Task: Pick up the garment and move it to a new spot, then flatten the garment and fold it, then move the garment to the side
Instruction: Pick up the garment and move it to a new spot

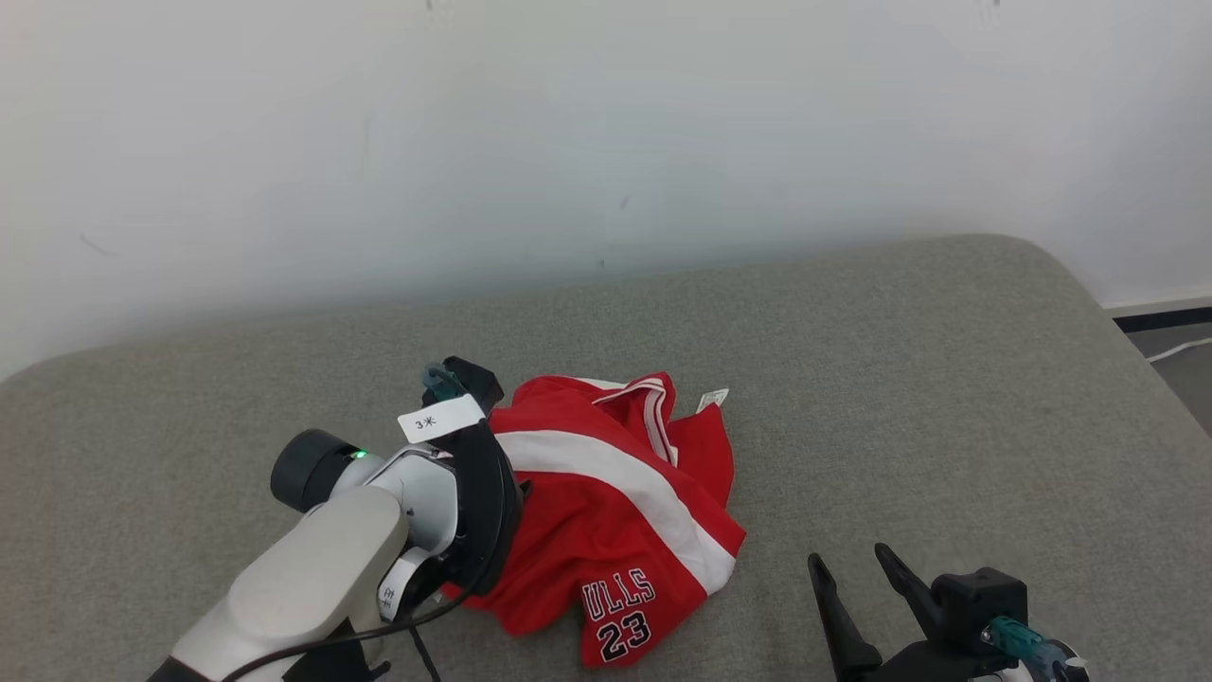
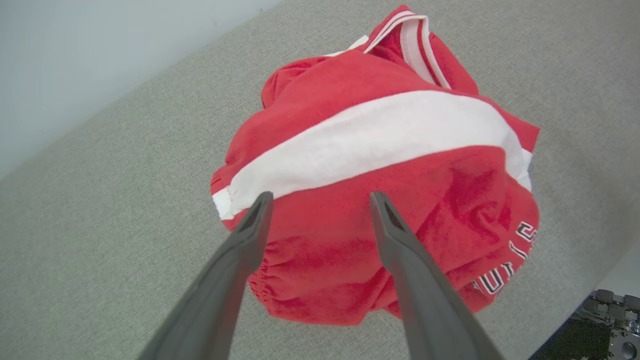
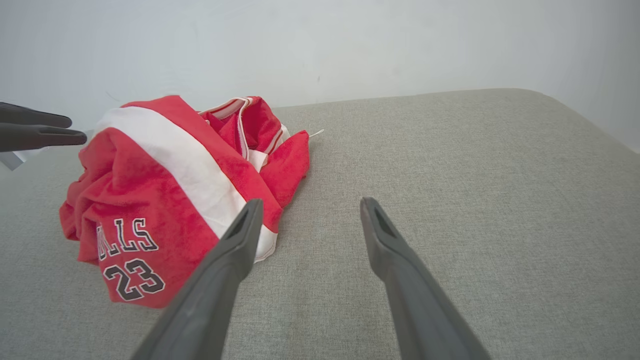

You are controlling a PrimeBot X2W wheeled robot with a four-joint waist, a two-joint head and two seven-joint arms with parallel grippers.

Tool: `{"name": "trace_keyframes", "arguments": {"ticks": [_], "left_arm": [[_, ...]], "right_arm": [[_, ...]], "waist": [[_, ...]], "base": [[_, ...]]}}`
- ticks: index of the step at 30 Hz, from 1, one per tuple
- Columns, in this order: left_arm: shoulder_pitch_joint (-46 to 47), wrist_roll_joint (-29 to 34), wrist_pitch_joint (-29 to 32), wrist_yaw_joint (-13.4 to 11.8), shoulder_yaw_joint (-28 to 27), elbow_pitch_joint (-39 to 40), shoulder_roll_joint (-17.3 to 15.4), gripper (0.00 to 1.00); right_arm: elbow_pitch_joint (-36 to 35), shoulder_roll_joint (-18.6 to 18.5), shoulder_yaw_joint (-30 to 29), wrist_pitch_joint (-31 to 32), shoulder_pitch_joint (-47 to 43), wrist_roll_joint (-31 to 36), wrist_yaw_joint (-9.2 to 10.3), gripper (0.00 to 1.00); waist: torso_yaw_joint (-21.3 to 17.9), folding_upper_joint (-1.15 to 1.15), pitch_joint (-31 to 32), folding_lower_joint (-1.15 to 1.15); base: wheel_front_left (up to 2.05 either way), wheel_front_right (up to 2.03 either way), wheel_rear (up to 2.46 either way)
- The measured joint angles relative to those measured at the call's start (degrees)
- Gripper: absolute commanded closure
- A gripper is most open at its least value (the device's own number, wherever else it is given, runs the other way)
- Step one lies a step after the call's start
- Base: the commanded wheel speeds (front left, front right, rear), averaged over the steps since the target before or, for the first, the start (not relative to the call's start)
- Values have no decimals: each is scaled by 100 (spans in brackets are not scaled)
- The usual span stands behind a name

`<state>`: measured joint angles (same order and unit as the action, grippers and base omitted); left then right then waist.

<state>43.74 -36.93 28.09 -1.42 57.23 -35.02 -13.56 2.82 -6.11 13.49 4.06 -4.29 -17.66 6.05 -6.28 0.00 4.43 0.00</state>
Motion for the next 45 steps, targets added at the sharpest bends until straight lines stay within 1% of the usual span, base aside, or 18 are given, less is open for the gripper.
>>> {"name": "trace_keyframes", "arguments": {"ticks": [10,11,12,14,15,16,24,25,26,28,36,39,45], "left_arm": [[34,-127,221,146,-70,-170,43,0],[37,-142,222,148,-73,-182,62,6],[46,-142,222,151,-73,-201,81,26],[100,-144,240,152,-75,-230,99,55],[137,-152,240,159,-86,-237,100,71],[162,-153,240,202,-102,-238,98,100],[239,-258,231,272,-120,-296,120,99],[240,-258,218,300,-118,-294,126,54],[241,-258,213,327,-108,-292,134,0],[257,-255,213,400,-81,-286,136,0],[407,-197,133,398,-79,-304,151,0],[405,-191,112,397,-78,-335,75,0],[384,-192,221,396,-60,-439,67,0]], "right_arm": [[15,24,62,47,205,0,0,0],[29,24,62,47,226,0,0,0],[32,24,62,47,238,0,0,0],[41,24,62,48,240,0,0,0],[48,24,62,48,240,0,0,0],[56,25,62,48,241,0,0,0],[94,42,65,47,255,0,0,0],[99,42,66,47,256,0,0,0],[104,43,66,47,258,0,0,0],[115,45,67,47,261,0,0,0],[171,53,141,46,318,0,-2,0],[170,64,210,47,374,0,-26,0],[123,64,244,47,374,1,-51,0]], "waist": [[-140,0,-320,1],[-150,-1,-336,0],[-157,-1,-348,0],[-167,-1,-370,0],[-169,0,-378,0],[-170,-1,-386,0],[-154,0,-419,0],[-151,0,-421,0],[-147,0,-423,0],[-138,-1,-426,0],[-133,-1,-436,0],[-187,0,-456,0],[-324,0,-614,0]], "base": [[0,0,0],[0,0,0],[0,0,0],[0,0,0],[0,0,0],[0,0,0],[0,0,0],[0,0,0],[0,0,0],[0,0,0],[0,0,0],[0,0,0],[0,0,0]]}}
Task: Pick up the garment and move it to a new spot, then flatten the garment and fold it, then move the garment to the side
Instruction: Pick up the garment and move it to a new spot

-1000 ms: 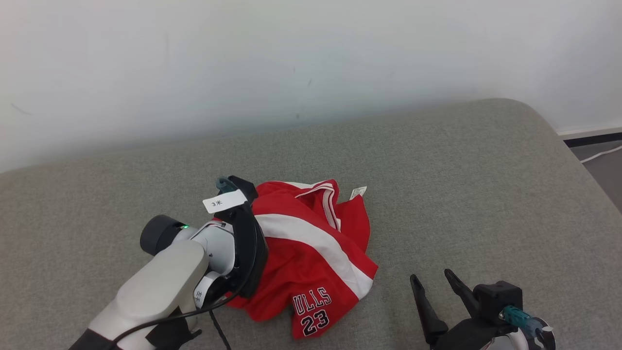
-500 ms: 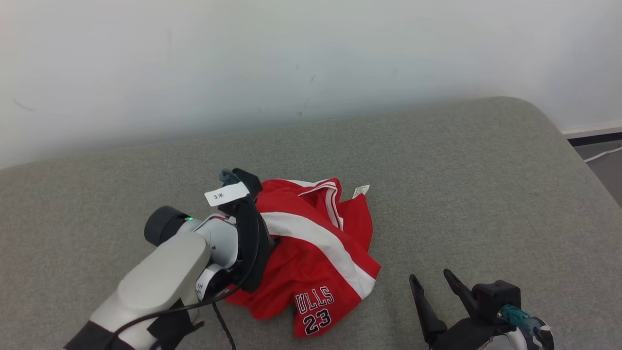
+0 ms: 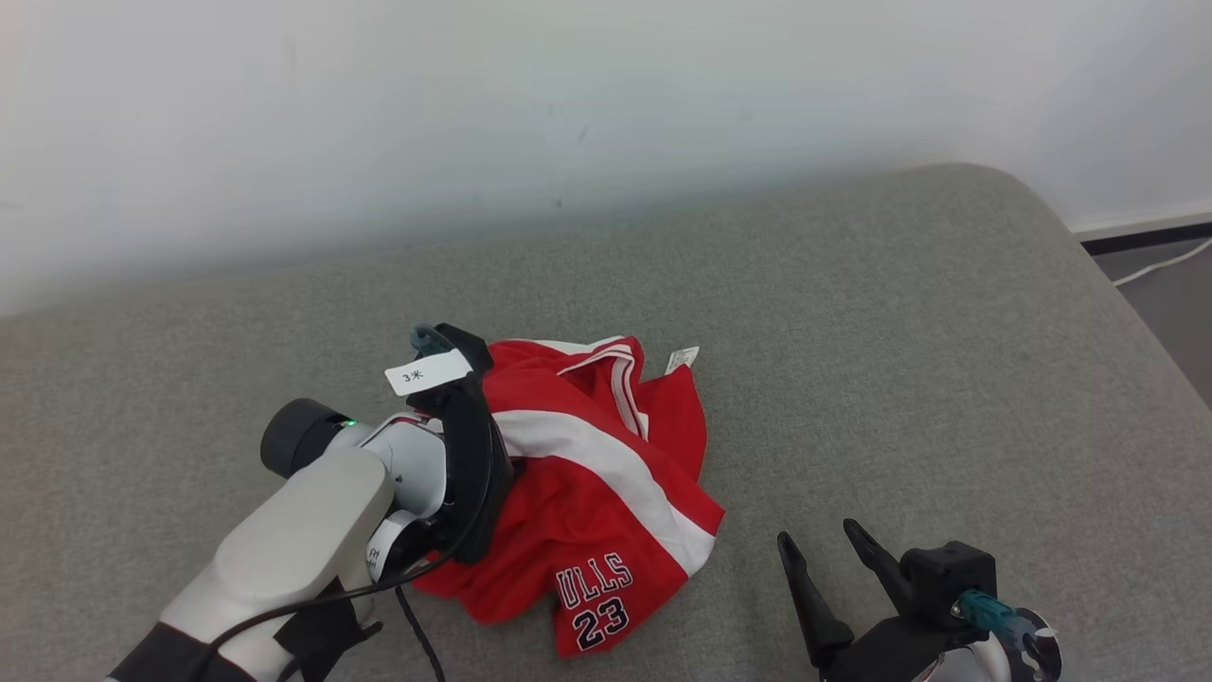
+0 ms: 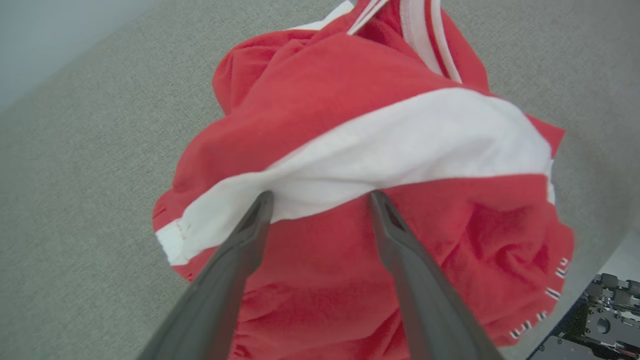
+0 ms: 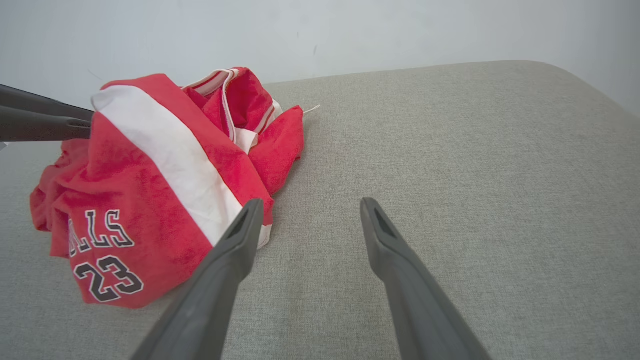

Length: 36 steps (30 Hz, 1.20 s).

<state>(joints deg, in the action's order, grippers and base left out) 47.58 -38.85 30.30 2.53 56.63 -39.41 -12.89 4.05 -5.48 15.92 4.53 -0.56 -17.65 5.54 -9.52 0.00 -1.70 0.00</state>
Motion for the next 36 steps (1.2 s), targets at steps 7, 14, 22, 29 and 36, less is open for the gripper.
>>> {"name": "trace_keyframes", "arguments": {"ticks": [7,14,22,29,36], "left_arm": [[47,0,49,0,-5,-86,57,100],[237,-55,-146,-1,-165,-168,204,100],[519,-92,-628,-143,-438,-18,336,100],[1201,92,-1350,-548,-923,336,344,100],[1610,381,-1728,-713,-981,463,207,100]], "right_arm": [[9,0,-83,-9,3,0,1,0],[152,13,-83,-52,153,0,1,0],[298,15,-119,-103,142,-4,1,0],[356,15,-137,-126,107,-25,7,0],[376,9,-202,-182,12,-47,8,0]], "waist": [[-54,0,-182,1],[71,0,-150,1],[262,0,63,0],[431,0,292,0],[552,0,557,0]], "base": [[0,0,0],[0,0,0],[0,0,0],[0,0,0],[0,0,0]]}}
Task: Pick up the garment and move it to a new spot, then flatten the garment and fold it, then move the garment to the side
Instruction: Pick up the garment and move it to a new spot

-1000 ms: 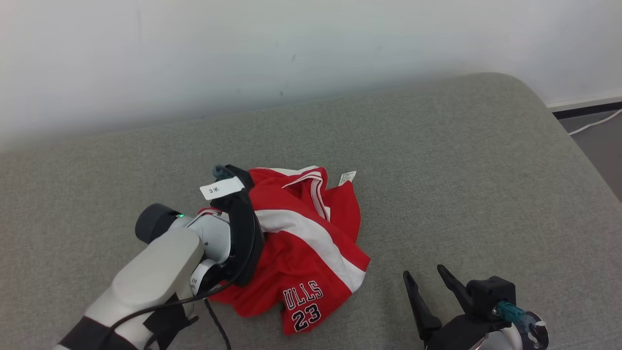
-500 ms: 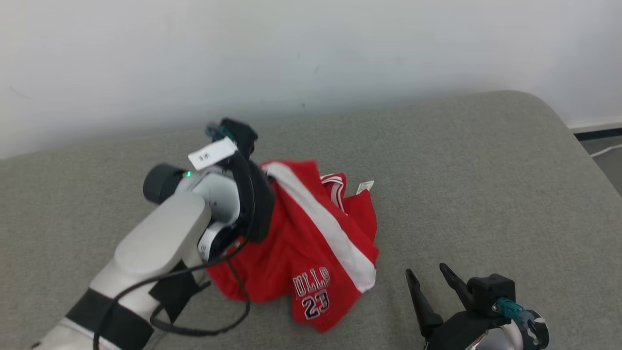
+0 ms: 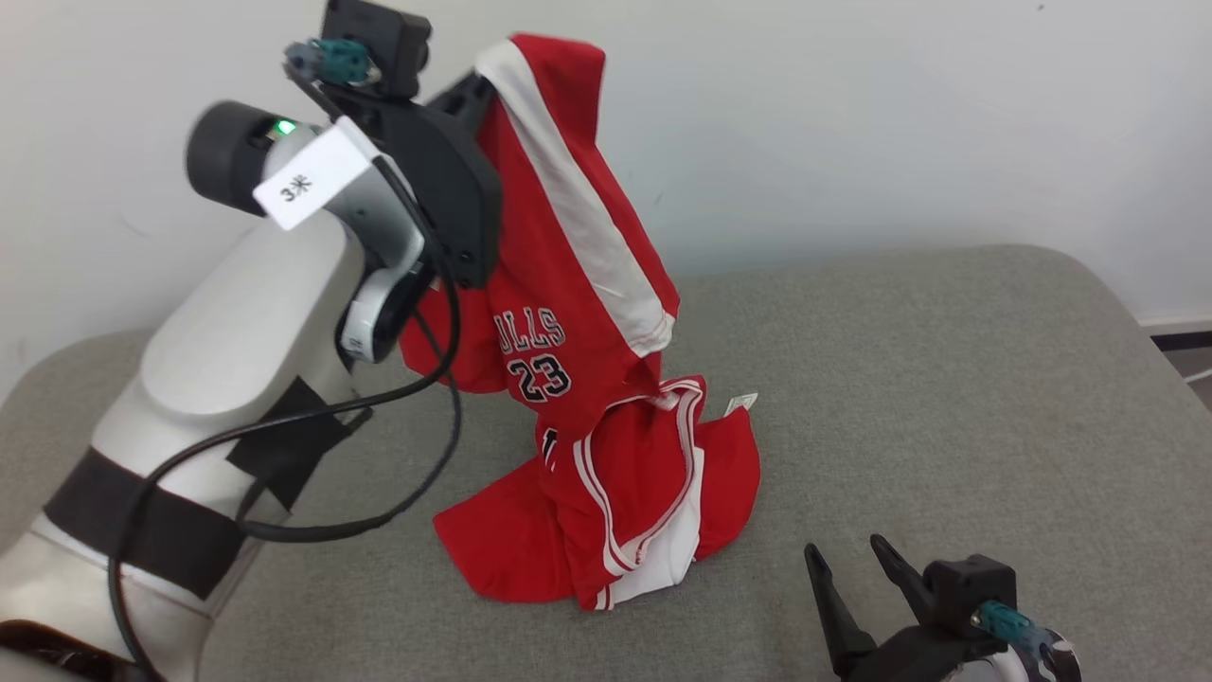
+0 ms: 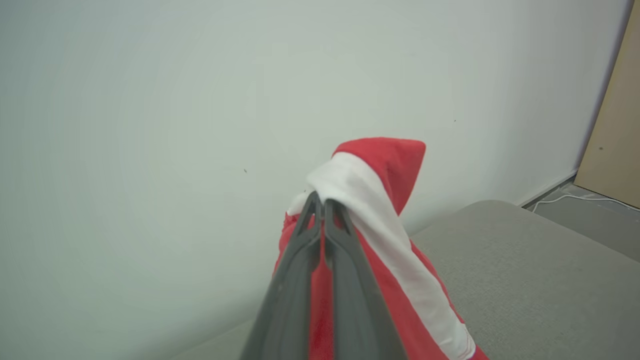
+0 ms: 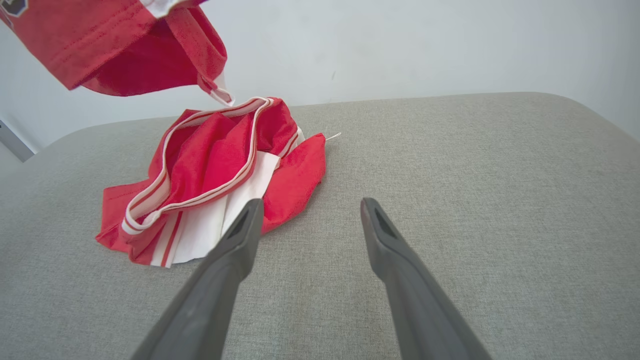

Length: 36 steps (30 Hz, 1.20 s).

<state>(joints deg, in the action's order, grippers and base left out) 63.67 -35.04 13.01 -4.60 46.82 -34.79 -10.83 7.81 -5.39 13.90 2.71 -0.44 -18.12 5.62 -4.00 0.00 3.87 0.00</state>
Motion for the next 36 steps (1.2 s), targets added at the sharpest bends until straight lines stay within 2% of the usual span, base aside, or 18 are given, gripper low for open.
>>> {"name": "trace_keyframes", "arguments": {"ticks": [8,18,22,25,30,36], "left_arm": [[43,253,-153,-94,-41,-153,-464,100],[-556,480,-277,-155,-193,-409,-1672,100],[-769,573,-446,-196,-231,-434,-2011,100],[-837,586,-589,-199,-327,-511,-2165,100],[-1248,586,-831,-229,-382,-532,-2169,100],[-1866,578,-1073,-246,-539,-773,-2340,100]], "right_arm": [[-108,-62,-136,-54,-360,-20,43,0],[-412,-175,-129,-18,-492,-18,44,0],[-505,-255,-138,31,-497,2,44,0],[-615,-336,-152,66,-504,21,44,0],[-697,-374,-85,166,-497,68,44,0],[-855,-399,121,352,-422,179,-16,0]], "waist": [[196,0,188,0],[415,0,65,0],[490,0,-23,0],[562,0,-89,0],[716,0,-180,0],[793,0,-326,0]], "base": [[0,0,0],[0,0,0],[0,0,0],[0,0,0],[0,0,0],[0,0,0]]}}
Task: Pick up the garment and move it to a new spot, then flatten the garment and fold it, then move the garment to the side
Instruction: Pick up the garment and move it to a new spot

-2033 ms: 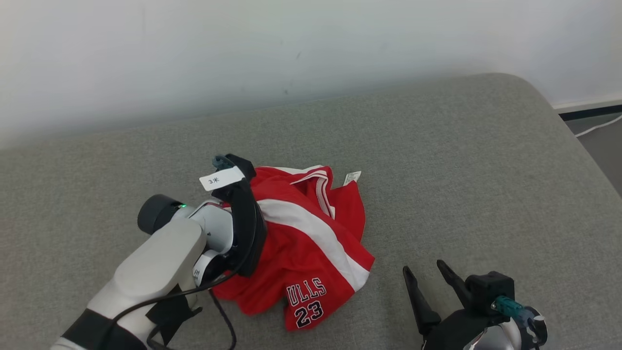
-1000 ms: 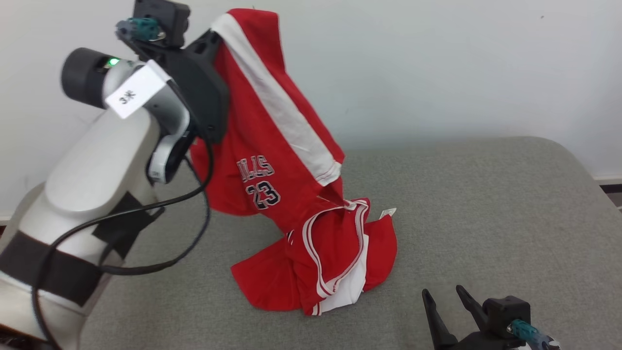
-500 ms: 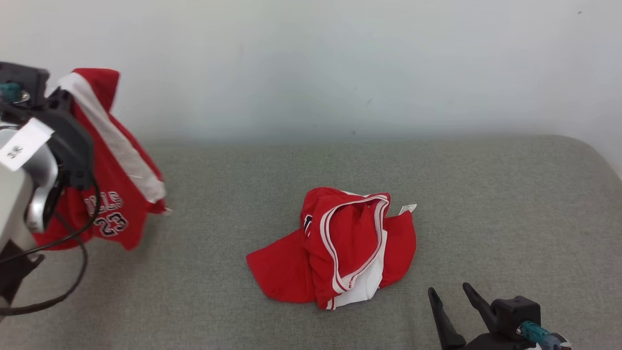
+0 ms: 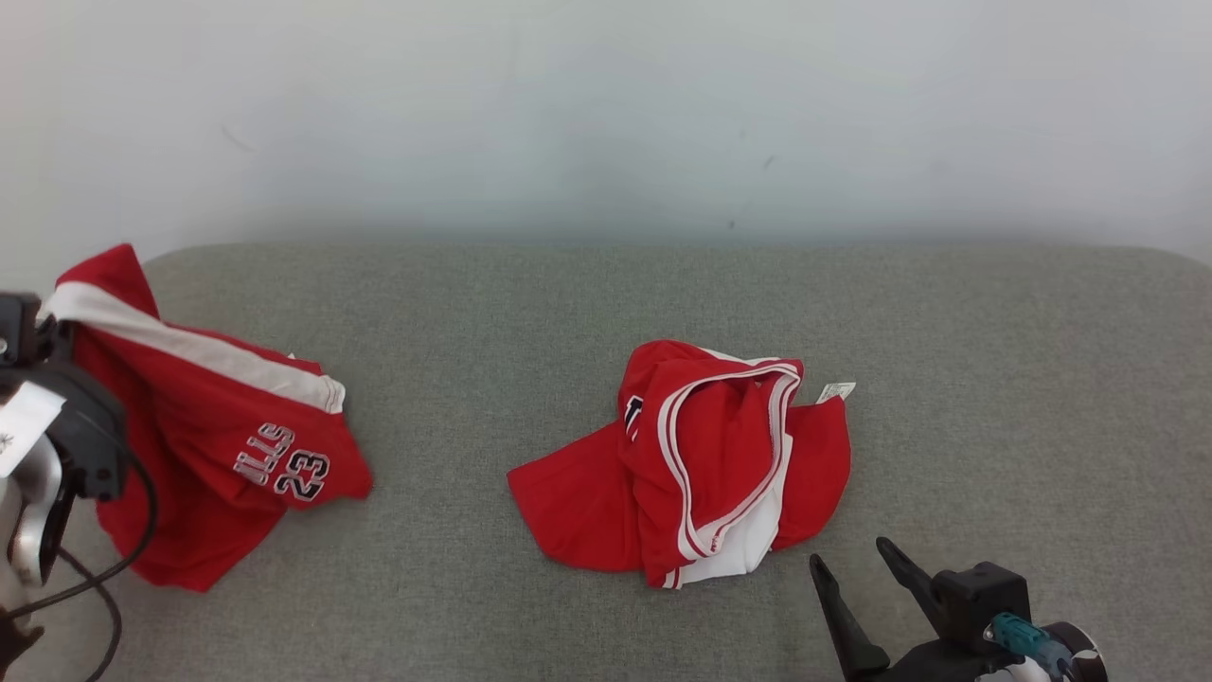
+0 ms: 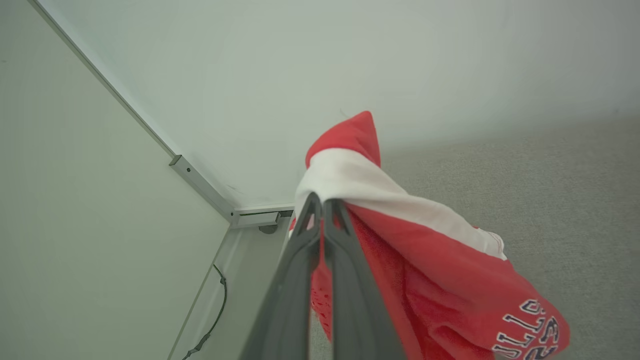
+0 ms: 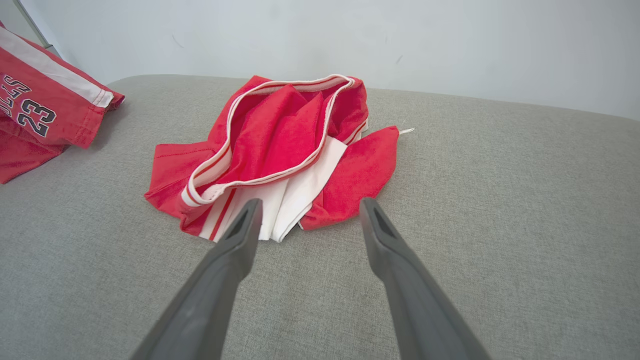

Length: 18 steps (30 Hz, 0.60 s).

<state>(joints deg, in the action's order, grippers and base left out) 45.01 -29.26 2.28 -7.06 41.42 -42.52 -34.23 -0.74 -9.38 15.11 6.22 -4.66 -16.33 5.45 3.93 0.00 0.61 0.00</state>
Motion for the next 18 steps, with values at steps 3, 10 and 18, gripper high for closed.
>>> {"name": "trace_keyframes", "arguments": {"ticks": [3,10,18], "left_arm": [[-186,1,-36,0,-189,-154,32,100],[-254,-47,-79,-4,-622,-599,489,0],[-227,-82,-290,-4,-568,-633,773,0]], "right_arm": [[-127,-85,5,85,18,32,-18,0],[-221,-175,-80,198,26,48,-16,0],[-121,-112,-67,287,230,46,-16,0]], "waist": [[-1,0,-86,0],[10,0,-296,1],[191,-1,-270,1]], "base": [[0,0,0],[0,0,0],[0,0,0]]}}
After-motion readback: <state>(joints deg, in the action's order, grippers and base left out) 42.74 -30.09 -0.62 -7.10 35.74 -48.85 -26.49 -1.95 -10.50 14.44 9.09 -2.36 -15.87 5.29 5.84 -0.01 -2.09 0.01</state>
